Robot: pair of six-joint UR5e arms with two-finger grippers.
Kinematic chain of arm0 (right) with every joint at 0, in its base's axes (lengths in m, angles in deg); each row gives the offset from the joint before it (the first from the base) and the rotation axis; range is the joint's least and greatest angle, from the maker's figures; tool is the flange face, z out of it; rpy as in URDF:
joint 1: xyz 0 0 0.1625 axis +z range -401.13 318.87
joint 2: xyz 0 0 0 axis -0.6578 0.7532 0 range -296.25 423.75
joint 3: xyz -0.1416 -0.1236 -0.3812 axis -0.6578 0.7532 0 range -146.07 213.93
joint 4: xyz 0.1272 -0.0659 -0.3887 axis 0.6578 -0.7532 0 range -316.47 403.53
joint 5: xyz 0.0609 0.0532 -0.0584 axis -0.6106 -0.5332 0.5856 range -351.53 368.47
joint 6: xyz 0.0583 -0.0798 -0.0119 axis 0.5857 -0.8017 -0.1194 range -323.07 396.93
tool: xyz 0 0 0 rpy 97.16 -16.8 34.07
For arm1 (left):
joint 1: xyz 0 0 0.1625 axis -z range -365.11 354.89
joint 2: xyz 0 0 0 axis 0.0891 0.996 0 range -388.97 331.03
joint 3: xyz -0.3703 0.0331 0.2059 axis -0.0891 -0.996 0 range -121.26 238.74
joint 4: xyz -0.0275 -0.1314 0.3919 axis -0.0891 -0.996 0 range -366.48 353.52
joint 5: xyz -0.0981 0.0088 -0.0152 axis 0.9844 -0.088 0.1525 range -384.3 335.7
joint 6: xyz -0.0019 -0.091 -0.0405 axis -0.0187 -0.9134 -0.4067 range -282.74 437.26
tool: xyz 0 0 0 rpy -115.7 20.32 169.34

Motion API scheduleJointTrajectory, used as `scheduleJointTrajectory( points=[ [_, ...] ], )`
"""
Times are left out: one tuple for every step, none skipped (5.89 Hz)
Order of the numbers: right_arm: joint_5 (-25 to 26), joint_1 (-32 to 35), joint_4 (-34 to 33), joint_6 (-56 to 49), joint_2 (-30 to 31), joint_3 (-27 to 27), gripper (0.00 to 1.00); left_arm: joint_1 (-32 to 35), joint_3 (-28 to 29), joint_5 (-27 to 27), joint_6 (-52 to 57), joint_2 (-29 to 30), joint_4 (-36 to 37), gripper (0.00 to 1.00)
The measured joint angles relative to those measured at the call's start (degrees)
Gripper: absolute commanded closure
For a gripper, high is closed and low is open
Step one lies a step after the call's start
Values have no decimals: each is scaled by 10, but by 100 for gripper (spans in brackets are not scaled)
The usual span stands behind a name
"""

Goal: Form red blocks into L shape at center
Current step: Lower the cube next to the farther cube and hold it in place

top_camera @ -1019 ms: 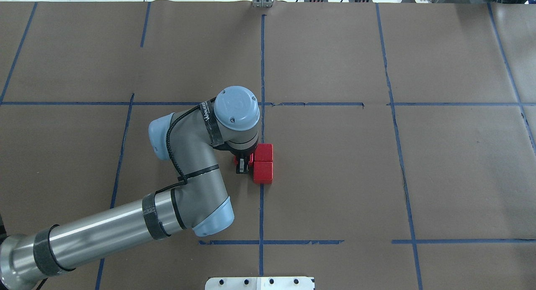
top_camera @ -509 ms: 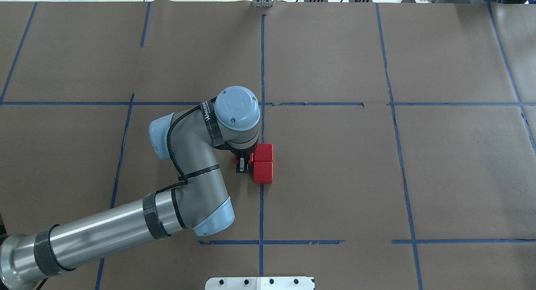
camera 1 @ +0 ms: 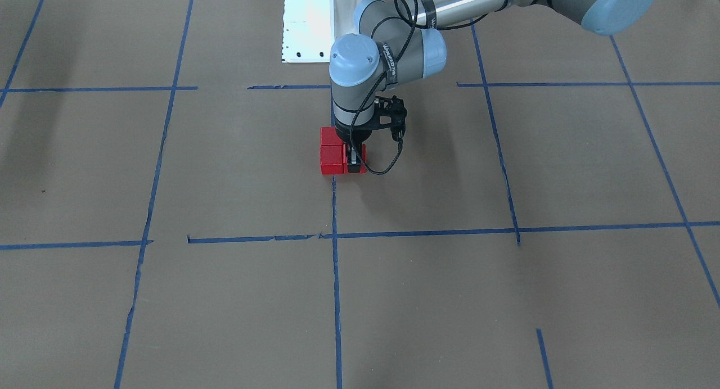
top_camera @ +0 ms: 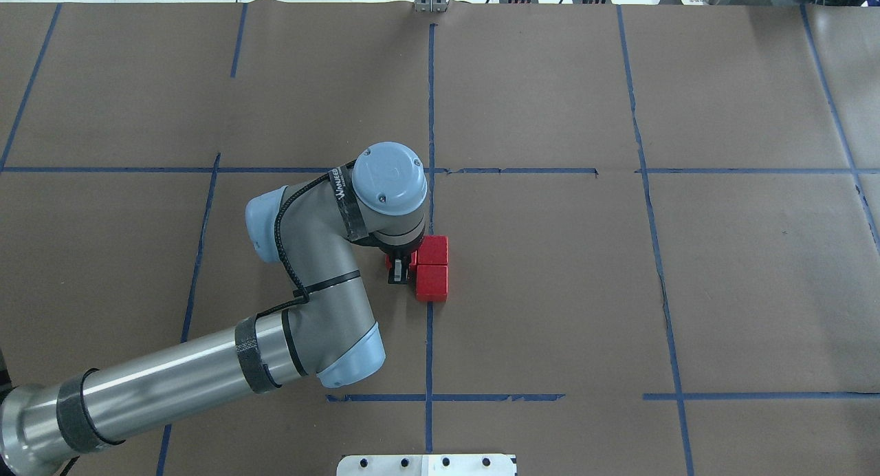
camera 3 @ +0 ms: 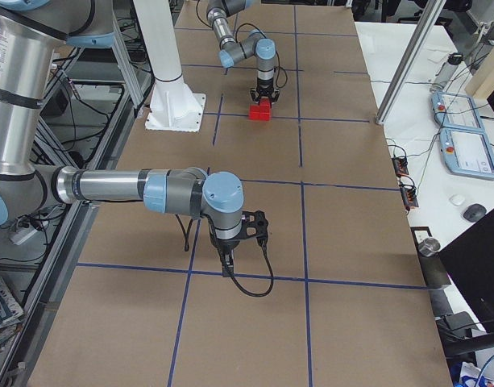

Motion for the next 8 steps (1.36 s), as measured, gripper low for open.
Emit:
scheduleJointTrajectory(
  points=[
    [0, 0, 0, 0, 0, 0, 0, 0, 0, 0, 1, 0, 0, 63],
    [0, 0, 0, 0, 0, 0, 0, 0, 1, 0, 2, 0, 0, 60],
    [0, 0, 0, 0, 0, 0, 0, 0, 2, 0, 4, 0, 0, 55],
    [0, 0, 0, 0, 0, 0, 0, 0, 3, 0, 8, 0, 0, 54],
    [0, 0, 0, 0, 0, 0, 0, 0, 4, 0, 13, 0, 0, 53],
    [0, 0, 0, 0, 0, 0, 0, 0, 5, 0, 15, 1, 0, 51],
    [0, 0, 0, 0, 0, 0, 0, 0, 6, 0, 16, 1, 0, 50],
    [0, 0, 0, 0, 0, 0, 0, 0, 6, 0, 16, 2, 0, 50]
  ],
)
